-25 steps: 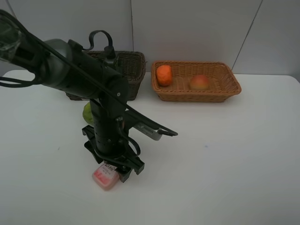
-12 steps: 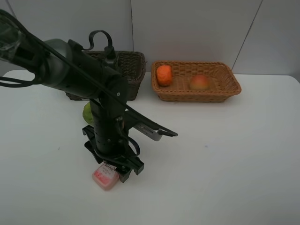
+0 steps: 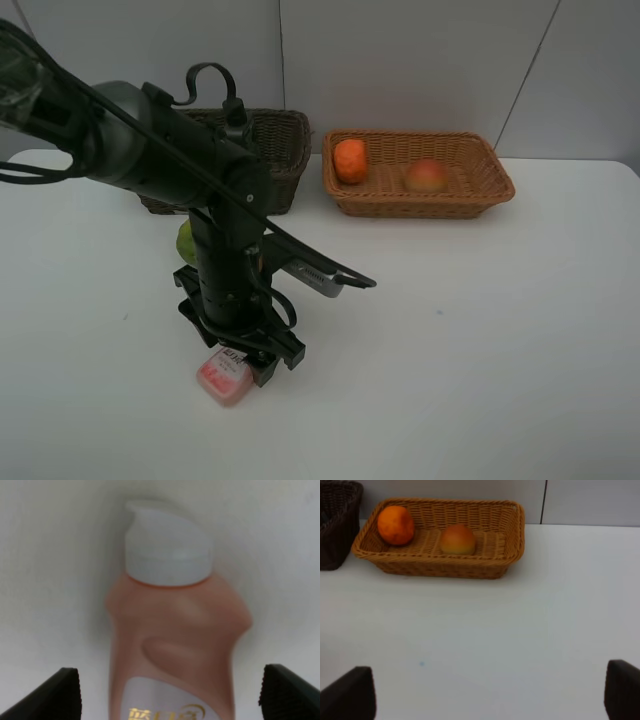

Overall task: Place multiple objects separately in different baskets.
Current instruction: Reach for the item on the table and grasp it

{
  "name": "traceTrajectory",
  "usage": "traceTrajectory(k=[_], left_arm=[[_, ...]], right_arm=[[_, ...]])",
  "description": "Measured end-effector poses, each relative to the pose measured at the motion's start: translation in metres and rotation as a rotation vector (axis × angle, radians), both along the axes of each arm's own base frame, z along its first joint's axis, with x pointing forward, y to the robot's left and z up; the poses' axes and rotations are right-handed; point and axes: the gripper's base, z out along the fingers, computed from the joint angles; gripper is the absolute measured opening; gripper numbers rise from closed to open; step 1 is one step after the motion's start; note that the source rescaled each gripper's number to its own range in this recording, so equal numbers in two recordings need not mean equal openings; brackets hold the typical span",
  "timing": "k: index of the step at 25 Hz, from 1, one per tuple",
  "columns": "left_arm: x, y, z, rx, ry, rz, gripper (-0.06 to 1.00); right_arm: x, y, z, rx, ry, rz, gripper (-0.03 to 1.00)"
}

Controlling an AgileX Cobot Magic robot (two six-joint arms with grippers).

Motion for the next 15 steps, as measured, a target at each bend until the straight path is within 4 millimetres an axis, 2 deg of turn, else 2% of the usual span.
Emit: traceTrajectory(k=[2, 4, 5, 15], left_arm=[[0.0000, 0.0000, 0.0000, 0.000, 0.000, 0.000, 0.85], [0.0000, 0.0000, 0.0000, 0.000, 0.000, 0.000, 0.69], [0.0000, 0.0000, 0.0000, 0.000, 0.000, 0.000, 0.67], [0.0000, 0.0000, 0.0000, 0.000, 0.000, 0.000, 0.67]], right_arm=[[0.0000, 0.0000, 0.0000, 0.000, 0.000, 0.000, 0.97], [0.0000, 0.0000, 0.0000, 0.000, 0.000, 0.000, 0.97], [0.0000, 0.0000, 0.0000, 0.000, 0.000, 0.000, 0.97], [0.0000, 0.0000, 0.0000, 0.000, 0.000, 0.000, 0.97]])
